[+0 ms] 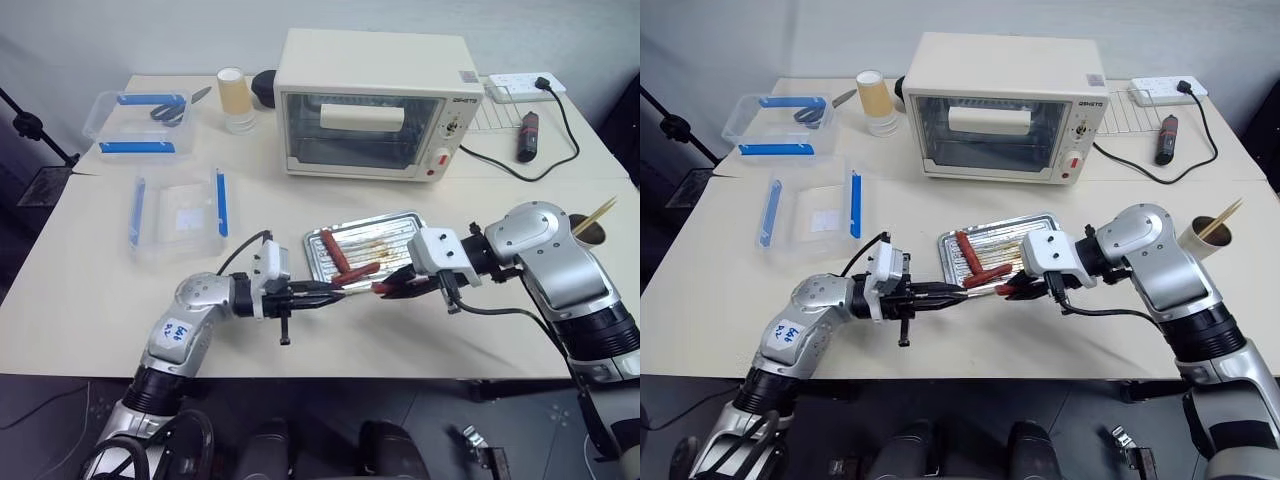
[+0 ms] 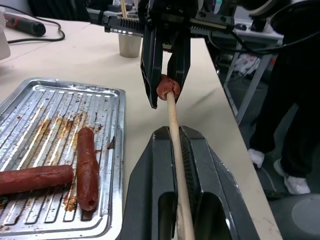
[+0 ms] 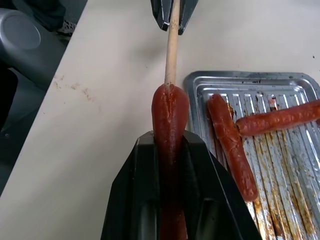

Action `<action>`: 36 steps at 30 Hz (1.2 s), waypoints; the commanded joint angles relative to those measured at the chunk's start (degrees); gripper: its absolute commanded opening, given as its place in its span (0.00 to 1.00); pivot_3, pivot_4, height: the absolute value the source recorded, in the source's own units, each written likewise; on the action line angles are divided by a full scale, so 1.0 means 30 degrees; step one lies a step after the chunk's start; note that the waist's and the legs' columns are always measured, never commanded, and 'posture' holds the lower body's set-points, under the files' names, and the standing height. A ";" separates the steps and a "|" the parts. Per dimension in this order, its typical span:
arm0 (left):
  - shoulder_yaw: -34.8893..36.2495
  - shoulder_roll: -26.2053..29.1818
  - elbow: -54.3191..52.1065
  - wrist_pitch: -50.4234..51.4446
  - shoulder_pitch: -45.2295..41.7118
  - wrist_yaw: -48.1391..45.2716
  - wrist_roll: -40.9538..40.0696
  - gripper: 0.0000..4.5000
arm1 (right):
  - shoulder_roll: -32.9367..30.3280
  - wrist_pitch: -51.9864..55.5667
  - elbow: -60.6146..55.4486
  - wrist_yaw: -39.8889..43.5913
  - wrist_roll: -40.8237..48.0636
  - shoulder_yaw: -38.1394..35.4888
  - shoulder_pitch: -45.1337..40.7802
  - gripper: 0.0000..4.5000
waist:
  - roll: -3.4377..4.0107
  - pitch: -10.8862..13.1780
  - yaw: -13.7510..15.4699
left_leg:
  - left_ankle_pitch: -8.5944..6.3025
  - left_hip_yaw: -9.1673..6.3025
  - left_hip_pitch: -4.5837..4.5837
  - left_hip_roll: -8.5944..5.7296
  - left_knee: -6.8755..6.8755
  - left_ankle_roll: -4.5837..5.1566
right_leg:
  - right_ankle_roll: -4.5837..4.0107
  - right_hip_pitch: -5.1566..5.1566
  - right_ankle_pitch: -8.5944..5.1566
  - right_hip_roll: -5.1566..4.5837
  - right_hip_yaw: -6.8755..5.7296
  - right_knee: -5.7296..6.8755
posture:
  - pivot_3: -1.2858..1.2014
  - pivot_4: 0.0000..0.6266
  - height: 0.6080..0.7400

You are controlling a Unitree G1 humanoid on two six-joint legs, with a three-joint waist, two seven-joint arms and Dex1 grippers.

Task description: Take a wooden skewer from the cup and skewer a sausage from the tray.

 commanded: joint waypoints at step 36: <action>0.2508 0.1802 -0.1141 0.0513 0.2207 -0.1256 -0.0529 0.00 | -0.1395 0.1743 -0.0915 0.0602 0.1990 -0.2200 0.0968 0.95 | -0.0003 0.0002 -0.0058 | 0.0000 -0.0007 0.0000 0.0005 -0.0011 0.0000 | 0.0000 -0.0003 0.0000 0.0000 -0.0002 -0.0002 | 0.52 0.24 1.00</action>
